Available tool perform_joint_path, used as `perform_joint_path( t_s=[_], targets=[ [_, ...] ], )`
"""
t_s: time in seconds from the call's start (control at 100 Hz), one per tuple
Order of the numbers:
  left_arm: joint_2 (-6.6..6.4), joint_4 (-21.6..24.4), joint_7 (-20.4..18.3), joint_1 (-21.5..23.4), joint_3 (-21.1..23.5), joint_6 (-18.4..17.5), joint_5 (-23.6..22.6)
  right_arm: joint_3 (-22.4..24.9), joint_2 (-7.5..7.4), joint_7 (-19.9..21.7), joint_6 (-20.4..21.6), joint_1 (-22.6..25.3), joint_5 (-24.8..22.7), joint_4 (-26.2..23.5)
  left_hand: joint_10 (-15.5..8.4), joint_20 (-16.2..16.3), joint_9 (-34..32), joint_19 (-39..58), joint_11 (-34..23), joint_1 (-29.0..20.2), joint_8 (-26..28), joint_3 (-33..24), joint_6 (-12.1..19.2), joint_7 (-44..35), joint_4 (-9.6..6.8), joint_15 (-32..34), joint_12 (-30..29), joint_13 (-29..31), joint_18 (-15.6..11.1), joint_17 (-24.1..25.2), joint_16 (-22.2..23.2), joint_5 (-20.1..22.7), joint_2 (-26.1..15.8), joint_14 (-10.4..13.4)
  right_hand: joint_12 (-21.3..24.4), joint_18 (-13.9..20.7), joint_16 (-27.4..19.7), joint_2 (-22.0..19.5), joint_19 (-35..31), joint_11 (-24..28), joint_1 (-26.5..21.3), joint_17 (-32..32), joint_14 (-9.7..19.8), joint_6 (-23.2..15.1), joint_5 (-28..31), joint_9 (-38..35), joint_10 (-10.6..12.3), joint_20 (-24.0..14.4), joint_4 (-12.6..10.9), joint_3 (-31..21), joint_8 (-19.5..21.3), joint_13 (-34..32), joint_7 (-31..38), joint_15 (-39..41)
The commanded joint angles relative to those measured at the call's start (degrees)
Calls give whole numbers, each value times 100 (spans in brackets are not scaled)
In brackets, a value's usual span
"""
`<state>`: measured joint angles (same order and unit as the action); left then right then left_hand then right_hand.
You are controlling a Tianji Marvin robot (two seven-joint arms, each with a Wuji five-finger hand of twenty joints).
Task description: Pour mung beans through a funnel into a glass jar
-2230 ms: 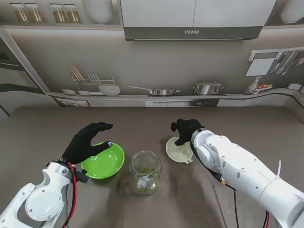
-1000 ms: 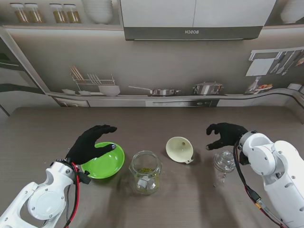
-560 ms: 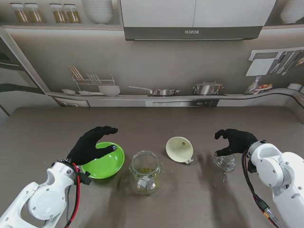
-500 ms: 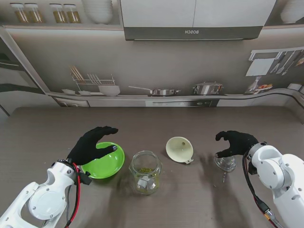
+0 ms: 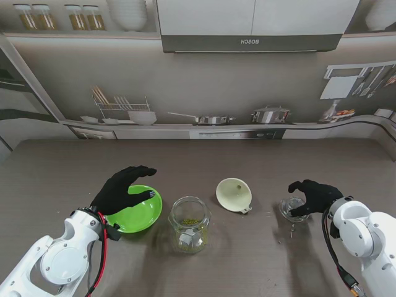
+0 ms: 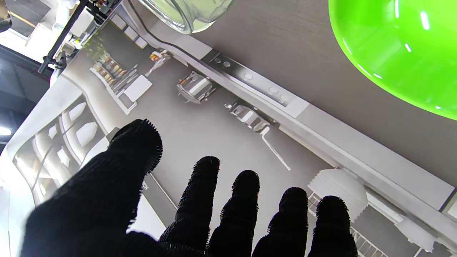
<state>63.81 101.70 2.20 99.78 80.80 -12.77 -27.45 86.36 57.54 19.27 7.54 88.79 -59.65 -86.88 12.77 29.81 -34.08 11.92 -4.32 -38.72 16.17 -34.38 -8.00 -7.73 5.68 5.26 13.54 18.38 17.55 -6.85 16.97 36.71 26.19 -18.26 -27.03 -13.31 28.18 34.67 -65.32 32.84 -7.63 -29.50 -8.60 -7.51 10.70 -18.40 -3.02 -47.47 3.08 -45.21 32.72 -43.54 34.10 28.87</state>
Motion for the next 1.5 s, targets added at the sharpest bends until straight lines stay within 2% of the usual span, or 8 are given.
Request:
perform_joint_path(
  t_s=[0.0,0.47,0.75,1.17,1.49],
  targets=[
    [3,-1,-127,4,-12,34,24,-27,-11,104,3,-9,-71,47,2,-43,25,-199,40,-125,6,143,33,64,-162,-22,-11,11,-203,108,-22,-71,-231,90,65,83,101,166,-214,91,-72,-71,69,-71,-204,220,-153,-134,-184,-125,173,-50,-85,156],
    [-10,-36,-193,-43,-64,70,31,-42,-72,514,122,-93,-131,118,0,-37,27,-198,37,-134,9,157,47,56,-165,-21,-9,12,-204,111,-19,-59,-238,106,178,57,187,236,-220,52,21,12,92,80,-442,444,-380,-193,-195,-141,273,70,-267,333],
    [-12,-45,-201,-50,-76,78,26,-248,-74,383,100,-195,-276,267,7,-35,31,-199,39,-136,3,163,40,70,-166,-22,-9,9,-211,112,-20,-91,-246,97,223,60,215,223,-241,97,48,-53,67,257,-592,417,-419,-229,-188,-153,415,6,-320,379],
    [-16,-51,-233,-68,-95,98,42,-431,-86,330,-10,-314,-434,462,-9,-33,30,-199,39,-141,5,172,48,66,-166,-23,-9,5,-210,112,-20,-86,-251,91,236,61,251,269,-292,192,-14,-141,0,306,-637,421,-389,-243,-198,-164,552,-53,-280,446],
    [-23,-70,-273,-95,-121,110,55,-674,-84,185,-111,-503,-306,776,-3,-30,39,-196,42,-137,6,177,47,67,-168,-21,-8,12,-213,108,-18,-89,-259,99,98,26,308,448,-393,522,-402,-424,-68,286,-628,343,-357,-192,-320,-277,739,-229,6,576]
  ],
)
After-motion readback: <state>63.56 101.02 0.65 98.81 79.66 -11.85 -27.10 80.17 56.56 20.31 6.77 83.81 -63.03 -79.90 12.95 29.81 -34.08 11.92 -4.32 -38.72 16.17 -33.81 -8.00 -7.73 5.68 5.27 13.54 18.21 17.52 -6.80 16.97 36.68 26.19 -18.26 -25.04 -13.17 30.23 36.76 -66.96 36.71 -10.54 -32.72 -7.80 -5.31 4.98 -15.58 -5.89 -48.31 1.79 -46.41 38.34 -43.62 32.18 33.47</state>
